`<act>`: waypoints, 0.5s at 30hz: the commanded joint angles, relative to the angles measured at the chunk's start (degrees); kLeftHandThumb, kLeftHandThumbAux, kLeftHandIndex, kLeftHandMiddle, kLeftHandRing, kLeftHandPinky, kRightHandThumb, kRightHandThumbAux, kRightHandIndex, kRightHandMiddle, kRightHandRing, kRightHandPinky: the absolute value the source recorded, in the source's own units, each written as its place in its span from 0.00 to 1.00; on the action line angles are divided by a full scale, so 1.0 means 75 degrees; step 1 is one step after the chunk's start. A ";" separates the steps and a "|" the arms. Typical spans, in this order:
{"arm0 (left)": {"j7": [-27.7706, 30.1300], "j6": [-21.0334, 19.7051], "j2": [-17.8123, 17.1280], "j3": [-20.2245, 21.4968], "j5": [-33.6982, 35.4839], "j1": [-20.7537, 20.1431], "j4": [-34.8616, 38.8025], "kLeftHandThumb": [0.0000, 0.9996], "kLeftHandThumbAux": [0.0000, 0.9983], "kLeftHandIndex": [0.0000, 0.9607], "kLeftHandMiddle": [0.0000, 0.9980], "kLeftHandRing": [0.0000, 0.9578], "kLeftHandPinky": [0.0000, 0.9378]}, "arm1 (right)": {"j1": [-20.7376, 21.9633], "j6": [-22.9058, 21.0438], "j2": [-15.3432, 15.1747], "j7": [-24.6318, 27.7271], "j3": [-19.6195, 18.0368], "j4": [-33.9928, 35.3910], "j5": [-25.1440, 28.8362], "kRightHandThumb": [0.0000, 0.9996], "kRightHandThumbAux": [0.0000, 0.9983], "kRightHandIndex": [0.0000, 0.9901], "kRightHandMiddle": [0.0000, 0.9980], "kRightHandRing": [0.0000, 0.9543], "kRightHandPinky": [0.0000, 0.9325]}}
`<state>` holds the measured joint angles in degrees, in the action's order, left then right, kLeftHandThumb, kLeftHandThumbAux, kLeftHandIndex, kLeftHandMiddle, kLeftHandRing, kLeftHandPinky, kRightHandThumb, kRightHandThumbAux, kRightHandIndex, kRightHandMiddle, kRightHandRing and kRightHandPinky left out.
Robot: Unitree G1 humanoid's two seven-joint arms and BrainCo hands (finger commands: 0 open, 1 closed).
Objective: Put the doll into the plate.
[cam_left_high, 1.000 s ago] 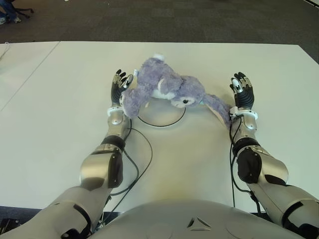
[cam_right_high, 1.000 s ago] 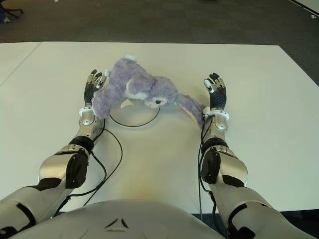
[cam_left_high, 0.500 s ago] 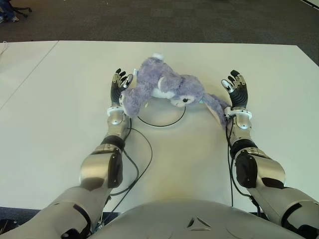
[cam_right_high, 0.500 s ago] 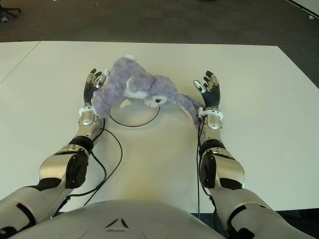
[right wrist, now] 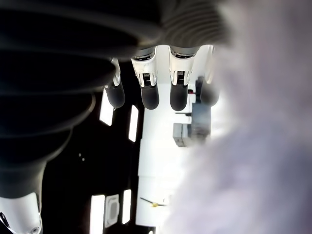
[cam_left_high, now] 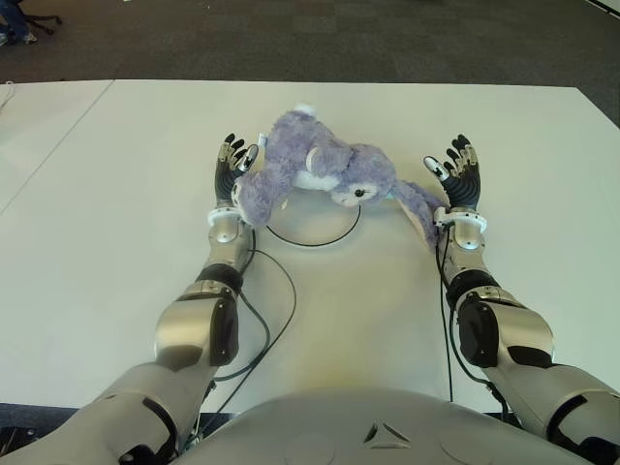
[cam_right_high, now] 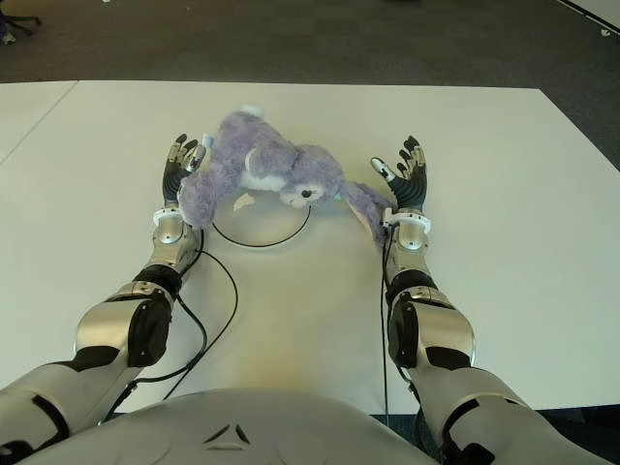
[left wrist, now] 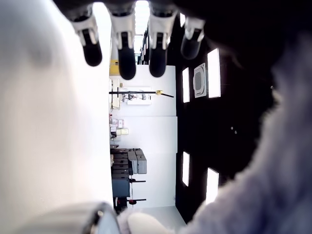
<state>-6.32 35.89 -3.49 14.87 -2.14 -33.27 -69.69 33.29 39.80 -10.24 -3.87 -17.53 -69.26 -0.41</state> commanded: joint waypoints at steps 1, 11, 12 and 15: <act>0.0077 -0.0969 0.0410 0.0018 0.0034 0.1599 -0.1031 0.00 0.44 0.09 0.15 0.15 0.13 | -0.1885 -0.0545 0.0743 0.0761 -0.0315 -0.0988 0.0458 0.00 0.64 0.09 0.10 0.09 0.09; 0.0062 -0.1000 0.0427 0.0016 0.0033 0.1575 -0.1034 0.00 0.45 0.09 0.15 0.15 0.11 | -0.1853 -0.0641 0.0753 0.1034 -0.0501 -0.0969 0.0580 0.00 0.63 0.10 0.11 0.10 0.10; 0.0060 -0.1001 0.0427 0.0014 0.0031 0.1574 -0.1034 0.00 0.45 0.09 0.15 0.14 0.12 | -0.1850 -0.0644 0.0754 0.1053 -0.0511 -0.0968 0.0588 0.00 0.63 0.10 0.11 0.10 0.10; 0.0057 -0.1003 0.0426 0.0007 0.0024 0.1575 -0.1034 0.00 0.45 0.09 0.15 0.14 0.12 | -0.1845 -0.0653 0.0756 0.1091 -0.0537 -0.0967 0.0596 0.00 0.63 0.10 0.11 0.10 0.10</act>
<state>-6.32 35.89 -3.44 14.86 -2.14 -33.27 -69.69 33.28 38.20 -10.24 3.10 -19.73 -69.26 1.41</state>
